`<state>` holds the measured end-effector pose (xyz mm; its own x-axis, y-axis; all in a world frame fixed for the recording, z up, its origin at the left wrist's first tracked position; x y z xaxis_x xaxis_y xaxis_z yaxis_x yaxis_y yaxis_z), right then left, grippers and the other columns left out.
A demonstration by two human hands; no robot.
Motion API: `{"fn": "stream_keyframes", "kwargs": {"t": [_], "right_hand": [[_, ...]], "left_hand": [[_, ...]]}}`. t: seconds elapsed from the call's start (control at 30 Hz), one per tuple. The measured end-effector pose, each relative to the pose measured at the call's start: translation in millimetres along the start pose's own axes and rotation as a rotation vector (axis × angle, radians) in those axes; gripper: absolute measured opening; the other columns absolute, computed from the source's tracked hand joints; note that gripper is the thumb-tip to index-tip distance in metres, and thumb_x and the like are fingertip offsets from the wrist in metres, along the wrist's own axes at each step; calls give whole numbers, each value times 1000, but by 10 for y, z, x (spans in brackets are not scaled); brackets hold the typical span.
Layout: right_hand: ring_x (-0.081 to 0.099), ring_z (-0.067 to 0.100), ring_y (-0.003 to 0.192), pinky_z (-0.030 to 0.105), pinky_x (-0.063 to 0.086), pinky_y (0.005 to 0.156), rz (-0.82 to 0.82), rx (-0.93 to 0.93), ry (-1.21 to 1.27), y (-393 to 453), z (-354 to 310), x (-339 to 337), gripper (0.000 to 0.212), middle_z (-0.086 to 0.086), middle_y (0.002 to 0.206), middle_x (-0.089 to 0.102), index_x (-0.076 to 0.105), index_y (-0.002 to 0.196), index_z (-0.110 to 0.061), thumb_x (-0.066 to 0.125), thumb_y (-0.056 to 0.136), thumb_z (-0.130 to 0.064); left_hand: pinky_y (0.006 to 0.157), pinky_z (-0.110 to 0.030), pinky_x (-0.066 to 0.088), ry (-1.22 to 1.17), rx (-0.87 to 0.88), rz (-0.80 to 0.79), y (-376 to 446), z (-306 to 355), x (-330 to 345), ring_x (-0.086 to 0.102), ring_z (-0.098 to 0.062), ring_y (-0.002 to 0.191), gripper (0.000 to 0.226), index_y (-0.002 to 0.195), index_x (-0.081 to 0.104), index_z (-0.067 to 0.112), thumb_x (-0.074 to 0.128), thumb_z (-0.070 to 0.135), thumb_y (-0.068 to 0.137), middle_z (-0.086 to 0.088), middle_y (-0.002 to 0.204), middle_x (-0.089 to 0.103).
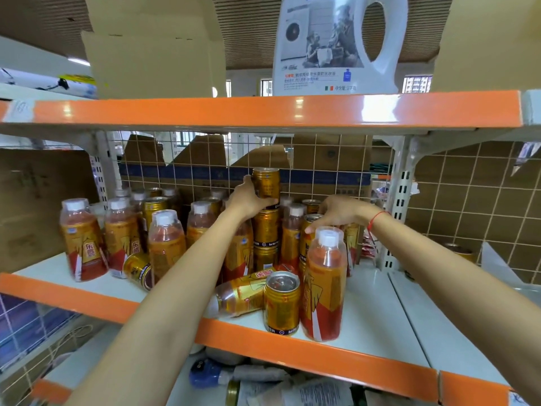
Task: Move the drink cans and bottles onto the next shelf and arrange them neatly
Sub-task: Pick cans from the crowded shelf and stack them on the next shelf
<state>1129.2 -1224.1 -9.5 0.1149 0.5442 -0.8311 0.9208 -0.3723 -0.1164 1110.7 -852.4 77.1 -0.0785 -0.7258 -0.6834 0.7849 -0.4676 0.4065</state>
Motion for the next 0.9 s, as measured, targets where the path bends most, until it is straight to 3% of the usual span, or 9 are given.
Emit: {"fn": "stream_keyframes", "kwargs": {"t": [0.03, 0.1, 0.27, 0.47, 0.53, 0.63, 0.77, 0.9], "right_hand": [[62, 11, 67, 27, 51, 57, 18, 18, -153, -1224, -818, 164, 46, 1, 80, 68, 67, 93, -13, 77, 69, -51], [60, 13, 75, 21, 49, 61, 46, -136, -299, -2257, -1585, 259, 49, 4, 88, 66, 64, 97, -5, 71, 76, -49], [57, 10, 70, 18, 45, 55, 76, -95, -231, -2200, -1429, 265, 40, -1, 79, 61, 58, 84, -11, 72, 75, -48], [56, 10, 66, 16, 42, 49, 120, -119, -172, -2247, -1421, 262, 38, 1, 78, 59, 53, 76, -14, 73, 75, -46], [58, 12, 71, 15, 45, 46, 145, -122, -119, -2264, -1421, 210, 41, 3, 88, 60, 54, 86, -9, 73, 76, -45], [61, 20, 88, 22, 56, 56, 165, -122, -12, -2368, -1443, 132, 66, 9, 111, 56, 46, 123, -2, 74, 77, -40], [60, 14, 72, 20, 55, 51, 219, -127, -4, -2468, -1460, 22, 57, 7, 99, 59, 50, 111, -4, 75, 76, -42], [64, 24, 85, 34, 59, 71, 230, -92, -7, -2564, -1404, -33, 58, 11, 103, 61, 50, 109, -4, 75, 74, -43]], "left_hand": [[101, -48, 43, 1, -1, 3, 7, -3, 12, 49, -31, 124, 89, 144, 26, 8, 73, 45, 78, -12, 137, 50], [101, -50, 43, 11, -19, 3, 21, -16, 31, 49, -31, 124, 93, 144, 25, 9, 73, 49, 75, -11, 137, 50], [98, -45, 46, 41, -49, -13, 61, 0, 68, 51, -30, 122, 99, 146, 20, 6, 74, 46, 75, -12, 135, 51], [94, -45, 49, -9, -58, 58, 43, -22, 30, 54, -30, 117, 89, 139, 29, 10, 78, 43, 72, -10, 130, 55], [94, -43, 49, -56, -51, 77, 25, 0, 2, 54, -30, 117, 86, 138, 30, 10, 78, 39, 73, -11, 130, 54], [94, -40, 47, -175, -43, 134, -9, 60, -85, 53, -31, 120, 88, 141, 25, 11, 79, 32, 74, -11, 133, 53], [93, -33, 43, -263, -5, 181, -134, 125, -253, 51, -30, 122, 94, 143, 18, 10, 80, 26, 74, -11, 134, 51], [90, -29, 43, -302, 36, 125, -306, 127, -356, 54, -25, 117, 83, 137, 29, 9, 81, 23, 73, -9, 127, 55]]}}
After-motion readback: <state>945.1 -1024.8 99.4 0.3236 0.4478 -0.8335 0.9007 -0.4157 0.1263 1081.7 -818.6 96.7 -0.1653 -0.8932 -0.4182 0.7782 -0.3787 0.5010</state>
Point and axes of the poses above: each hand's wrist, its own y-axis towards the middle knuckle, its own x-axis out of the palm, z = x × y, the point moved 5 cm from there along y, towards the middle knuckle
